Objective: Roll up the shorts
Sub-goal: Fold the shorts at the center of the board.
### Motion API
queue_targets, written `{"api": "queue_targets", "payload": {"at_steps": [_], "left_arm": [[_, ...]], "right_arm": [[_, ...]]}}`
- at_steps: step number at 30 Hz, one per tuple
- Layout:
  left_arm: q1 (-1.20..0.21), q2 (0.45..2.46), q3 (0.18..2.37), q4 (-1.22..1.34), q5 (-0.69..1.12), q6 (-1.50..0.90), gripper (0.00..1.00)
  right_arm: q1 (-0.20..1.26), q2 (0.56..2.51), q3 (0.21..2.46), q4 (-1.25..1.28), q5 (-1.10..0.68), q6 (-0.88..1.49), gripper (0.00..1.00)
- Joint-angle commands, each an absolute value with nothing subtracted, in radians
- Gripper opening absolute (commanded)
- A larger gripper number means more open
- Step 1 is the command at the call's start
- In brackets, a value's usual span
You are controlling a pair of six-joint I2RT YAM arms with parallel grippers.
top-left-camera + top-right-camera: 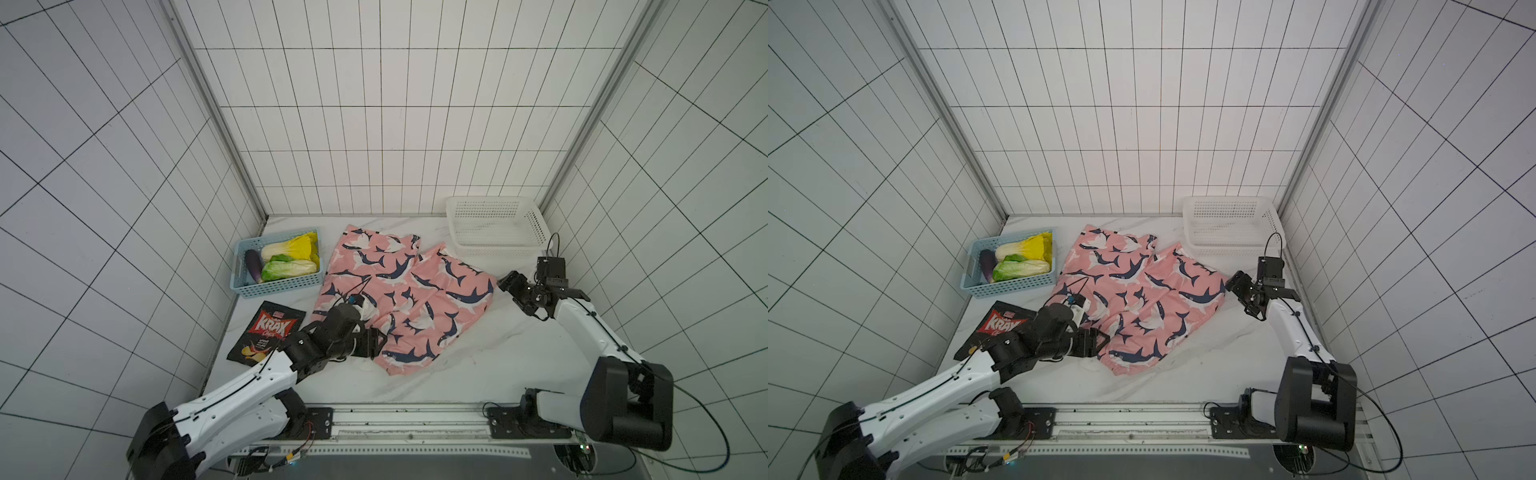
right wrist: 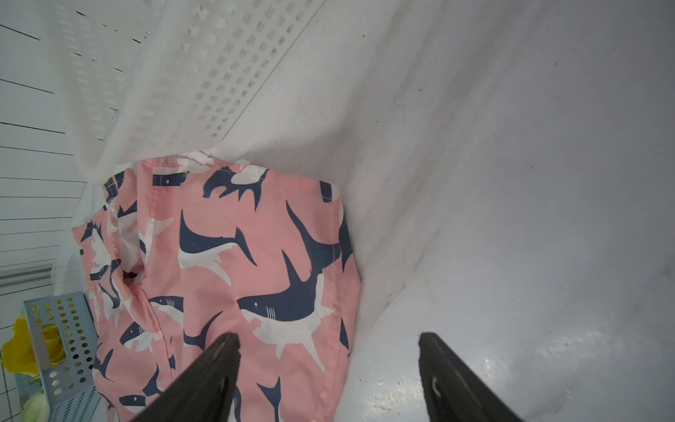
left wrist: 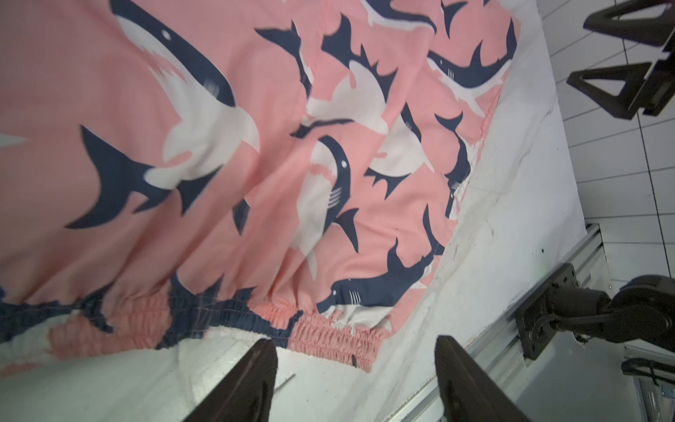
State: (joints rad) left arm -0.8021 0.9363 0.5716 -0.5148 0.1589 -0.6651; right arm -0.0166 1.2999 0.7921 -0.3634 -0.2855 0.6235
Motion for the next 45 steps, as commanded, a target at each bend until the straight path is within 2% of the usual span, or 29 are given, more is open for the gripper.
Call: {"api": "queue_targets", "payload": {"at_steps": [1,10,22,26,30,37,40,43,45], "left_arm": [[-0.827,1.04,0.572,-0.497,0.215,-0.649,0.73],[-1.001,1.241,0.626,-0.484,0.174,-0.588,0.71],[-1.151,1.357,0.697,-0.54,-0.045,-0.563,0.7],[-1.179,1.405,0.726,-0.556,-0.088,-0.555,0.62],[-1.217,1.444,0.753,-0.582,-0.146,-0.546,0.62],[-1.274,1.484,0.785,-0.602,-0.205,-0.546,0.67],[-1.284,1.51,0.793,-0.602,-0.232,-0.548,0.63],[-1.291,1.541,0.806,-0.603,-0.247,-0.543,0.54],[-1.294,1.562,0.803,-0.59,-0.256,-0.546,0.51]], "right_arm": [[-0.001,1.331,0.776,-0.352,-0.3,0.608,0.8],[0.01,1.388,0.795,-0.341,-0.291,0.603,0.81],[0.023,1.456,0.801,-0.307,-0.293,0.624,0.76],[0.026,1.488,0.817,-0.287,-0.295,0.635,0.73],[0.027,1.545,0.845,-0.264,-0.302,0.643,0.69],[0.032,1.635,0.895,-0.232,-0.322,0.665,0.67],[0.034,1.661,0.909,-0.221,-0.332,0.677,0.64],[0.035,1.677,0.912,-0.207,-0.342,0.687,0.61],[0.037,1.688,0.911,-0.196,-0.344,0.693,0.58]]}}
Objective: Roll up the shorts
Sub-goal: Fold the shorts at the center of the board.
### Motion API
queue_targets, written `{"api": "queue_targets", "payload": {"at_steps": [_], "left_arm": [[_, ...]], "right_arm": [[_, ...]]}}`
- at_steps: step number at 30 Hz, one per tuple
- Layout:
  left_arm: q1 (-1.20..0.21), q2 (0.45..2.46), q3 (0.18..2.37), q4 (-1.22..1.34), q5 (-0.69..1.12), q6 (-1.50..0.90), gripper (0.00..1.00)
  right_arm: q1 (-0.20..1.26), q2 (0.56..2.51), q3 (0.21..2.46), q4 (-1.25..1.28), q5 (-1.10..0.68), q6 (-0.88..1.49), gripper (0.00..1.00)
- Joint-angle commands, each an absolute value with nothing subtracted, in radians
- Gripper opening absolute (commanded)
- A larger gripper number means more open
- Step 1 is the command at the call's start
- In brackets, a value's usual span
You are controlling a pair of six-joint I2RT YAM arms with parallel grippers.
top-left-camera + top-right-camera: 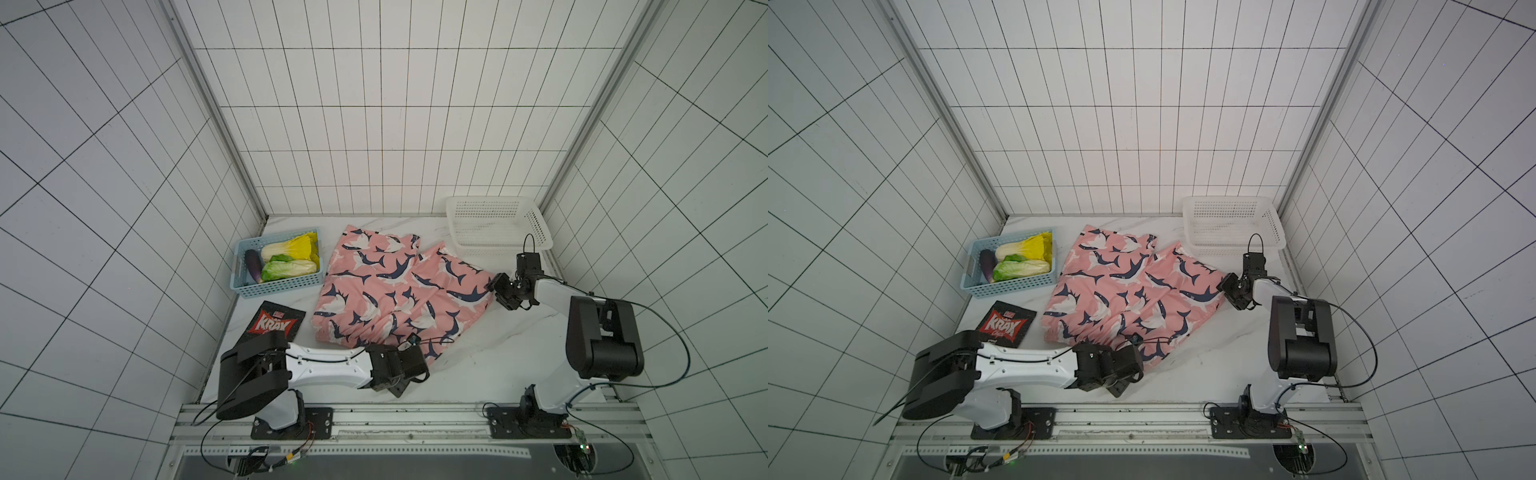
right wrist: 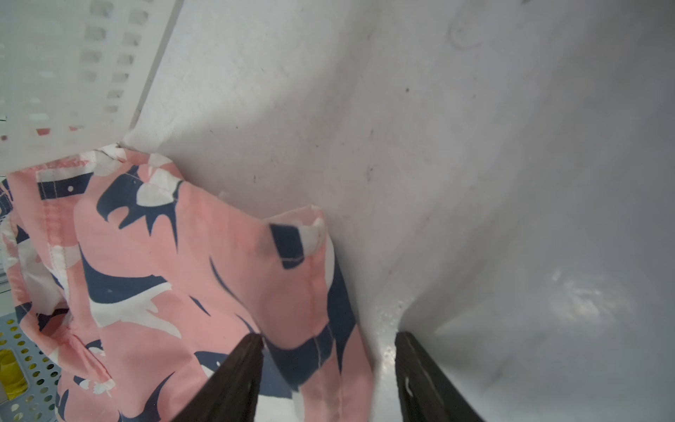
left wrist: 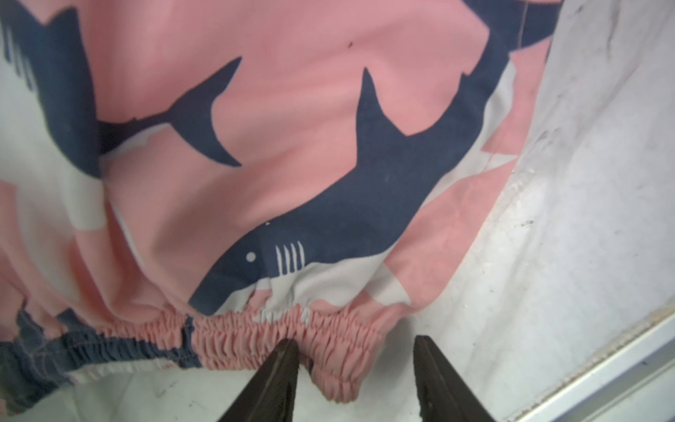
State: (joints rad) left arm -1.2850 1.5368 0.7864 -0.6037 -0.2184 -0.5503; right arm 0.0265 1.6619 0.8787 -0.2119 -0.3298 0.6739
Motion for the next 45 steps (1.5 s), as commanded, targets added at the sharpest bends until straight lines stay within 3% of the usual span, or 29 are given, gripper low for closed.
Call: {"api": "queue_targets", "payload": {"at_steps": [1,6,10,14,20,31,36,41,45], "left_arm": [[-1.295,1.577,0.802,-0.586,-0.257,-0.546,0.49],[-1.295,1.601,0.806,-0.589,-0.266,-0.555,0.28],[-1.296,1.53,0.823,-0.639,-0.294,-0.548,0.03],[-1.296,1.409,0.851,-0.71,-0.33,-0.525,0.0],[-1.296,1.267,0.921,-0.801,-0.339,-0.463,0.0],[-1.296,1.156,0.963,-0.846,-0.16,-0.44,0.0],[-1.291,1.069,0.906,-0.867,-0.237,-0.581,0.0],[-1.218,0.932,0.817,-0.95,-0.374,-0.871,0.0],[-1.173,0.839,0.747,-0.977,-0.349,-0.982,0.0]], "right_arm": [[0.036,1.696,0.911,-0.19,-0.346,0.695,0.56],[0.036,1.715,0.91,-0.172,-0.367,0.689,0.34],[0.033,1.687,0.904,-0.172,-0.369,0.686,0.12],[0.028,1.61,0.916,-0.207,-0.374,0.681,0.0],[-0.002,1.454,0.995,-0.284,-0.366,0.674,0.0],[-0.032,1.393,1.238,-0.425,-0.363,0.653,0.0],[0.058,1.483,1.425,-0.446,-0.357,0.652,0.0],[0.195,1.677,1.714,-0.5,-0.331,0.624,0.0],[0.303,1.858,1.951,-0.551,-0.331,0.604,0.0]]}}
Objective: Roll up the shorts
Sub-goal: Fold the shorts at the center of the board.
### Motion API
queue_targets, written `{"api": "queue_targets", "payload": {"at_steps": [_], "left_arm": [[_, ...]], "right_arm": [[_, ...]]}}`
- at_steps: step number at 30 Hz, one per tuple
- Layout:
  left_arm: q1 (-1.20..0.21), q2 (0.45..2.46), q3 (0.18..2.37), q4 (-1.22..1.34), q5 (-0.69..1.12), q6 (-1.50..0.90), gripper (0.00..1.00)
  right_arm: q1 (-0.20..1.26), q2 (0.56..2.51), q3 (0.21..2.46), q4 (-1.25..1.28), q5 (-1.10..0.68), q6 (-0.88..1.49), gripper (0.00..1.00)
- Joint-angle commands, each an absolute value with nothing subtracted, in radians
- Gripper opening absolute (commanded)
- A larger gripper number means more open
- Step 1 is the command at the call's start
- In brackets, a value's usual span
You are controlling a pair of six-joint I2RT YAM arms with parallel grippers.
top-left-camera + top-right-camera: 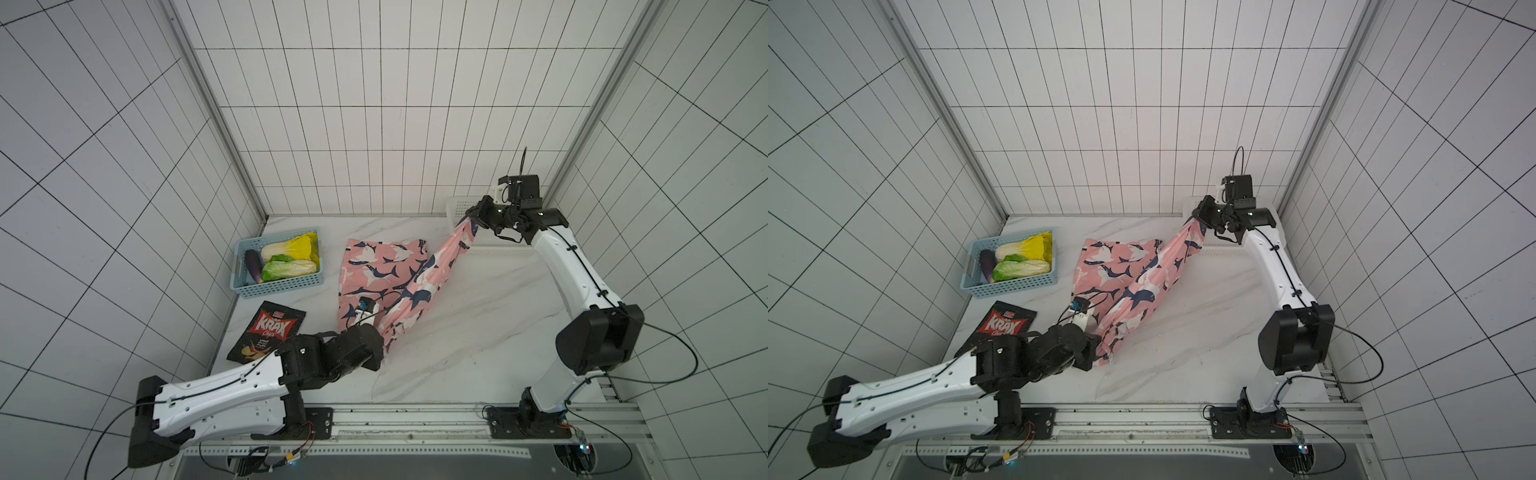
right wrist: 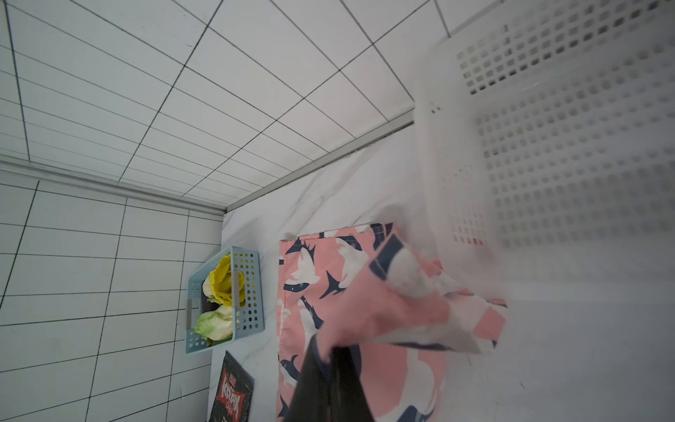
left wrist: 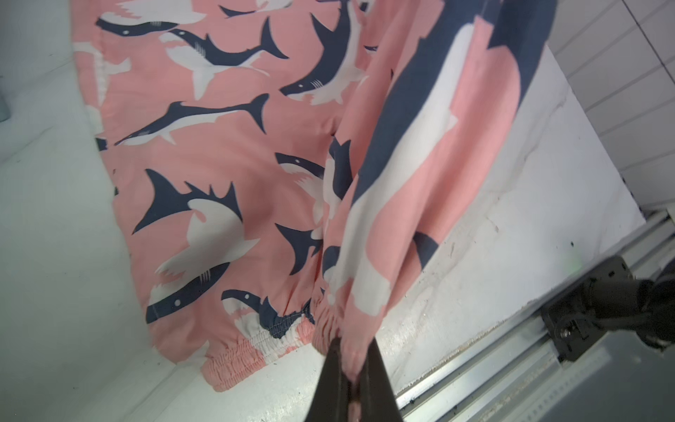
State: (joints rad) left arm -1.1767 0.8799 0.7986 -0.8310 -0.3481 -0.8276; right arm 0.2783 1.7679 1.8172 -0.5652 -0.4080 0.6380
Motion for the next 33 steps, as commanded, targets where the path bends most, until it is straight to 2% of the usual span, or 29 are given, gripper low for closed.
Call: {"api": "queue_targets", "payload": {"at_steps": [1,5,11,16,24,33], "left_arm": [[-1.173,0.826,0.74,-0.998,-0.363,-1.015,0.0],[-1.172,0.81,0.745,-1.098,-0.419,-1.112,0.0],[-1.169,0.848,0.741,-1.198,-0.4,-1.225,0.0],[-1.167,0.89,0.746,-1.279,-0.385,-1.299,0.0],[-1.128,0.898,0.698,-1.33,-0.375,-1.381,0.0],[-1.042,0.924,0.665,-1.261,-0.313,-1.306,0.0]], "right_arm": [[0.328,1.906,2.014,-0.563,-0.337,0.596,0.0],[0.409,2.082,2.261,-0.614,-0.35,0.557,0.0],[0.48,2.329,2.554,-0.625,-0.434,0.546,0.0],[0.529,2.429,2.57,-0.477,-0.557,0.545,0.0],[0.574,2.549,2.581,-0.411,-0.528,0.562,0.0],[0.584,2.638,2.563,-0.468,-0.507,0.537,0.0]]}}
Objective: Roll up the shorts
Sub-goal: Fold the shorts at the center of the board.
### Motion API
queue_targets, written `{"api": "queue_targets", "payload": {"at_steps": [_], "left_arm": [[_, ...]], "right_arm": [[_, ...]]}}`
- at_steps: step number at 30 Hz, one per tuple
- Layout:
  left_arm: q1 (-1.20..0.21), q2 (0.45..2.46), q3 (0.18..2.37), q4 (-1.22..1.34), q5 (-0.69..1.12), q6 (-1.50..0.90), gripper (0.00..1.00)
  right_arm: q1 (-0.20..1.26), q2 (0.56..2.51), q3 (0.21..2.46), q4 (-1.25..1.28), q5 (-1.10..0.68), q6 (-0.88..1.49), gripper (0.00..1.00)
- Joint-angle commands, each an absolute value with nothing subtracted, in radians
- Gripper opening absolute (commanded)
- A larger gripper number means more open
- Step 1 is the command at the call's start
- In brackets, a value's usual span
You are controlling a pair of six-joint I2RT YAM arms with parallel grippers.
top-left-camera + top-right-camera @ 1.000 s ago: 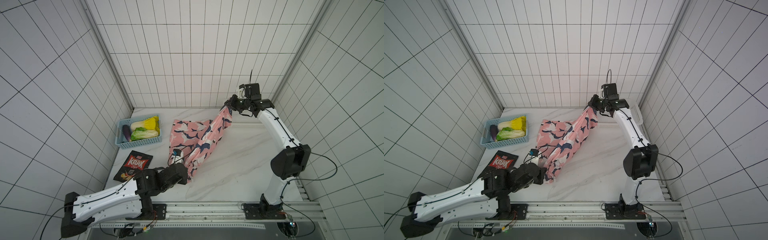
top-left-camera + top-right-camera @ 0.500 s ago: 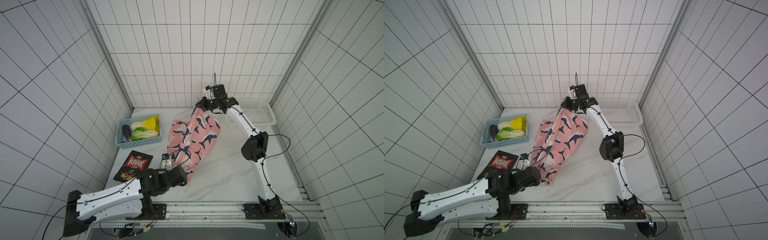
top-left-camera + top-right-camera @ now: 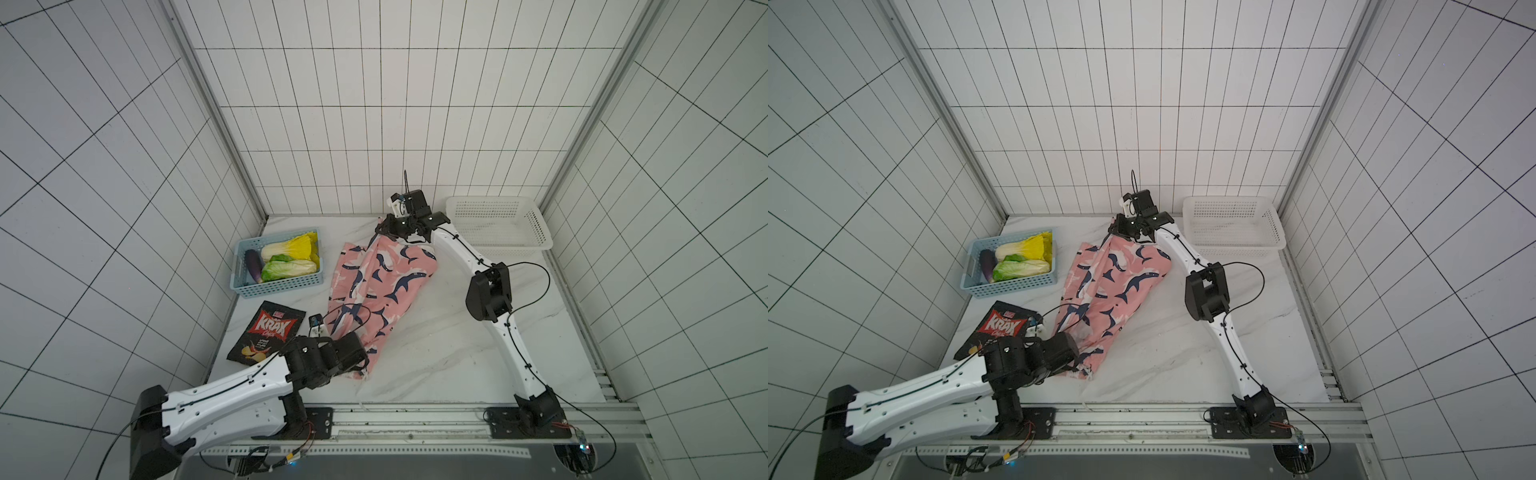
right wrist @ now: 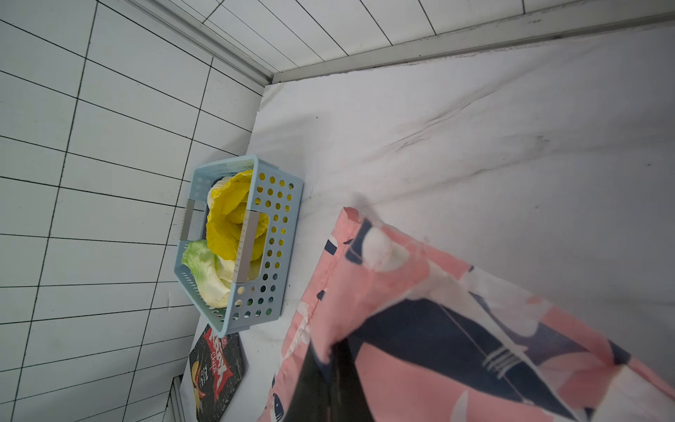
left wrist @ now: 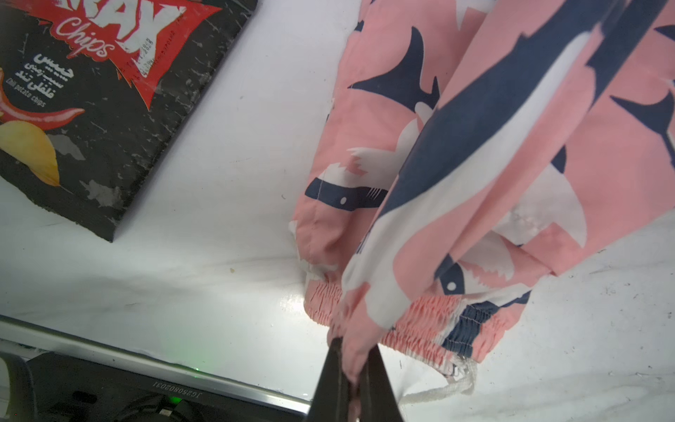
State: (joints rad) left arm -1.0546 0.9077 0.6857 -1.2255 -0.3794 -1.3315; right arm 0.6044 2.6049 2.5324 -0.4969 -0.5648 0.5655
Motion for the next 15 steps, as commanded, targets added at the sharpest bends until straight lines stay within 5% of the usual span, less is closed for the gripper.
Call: {"api": "queue_targets", "payload": {"at_steps": [1,15], "left_arm": [[-1.034,0.937,0.664,-1.248,-0.305,-1.293,0.0],[-0.935,1.108,0.692,-1.09,-0.209,-1.093,0.0]], "right_arm": [[0.584,2.639,2.545,-0.486,-0.501,0.53,0.0],[0.518,2.464,2.049,-0.47,-0.393,0.516,0.0]]}}
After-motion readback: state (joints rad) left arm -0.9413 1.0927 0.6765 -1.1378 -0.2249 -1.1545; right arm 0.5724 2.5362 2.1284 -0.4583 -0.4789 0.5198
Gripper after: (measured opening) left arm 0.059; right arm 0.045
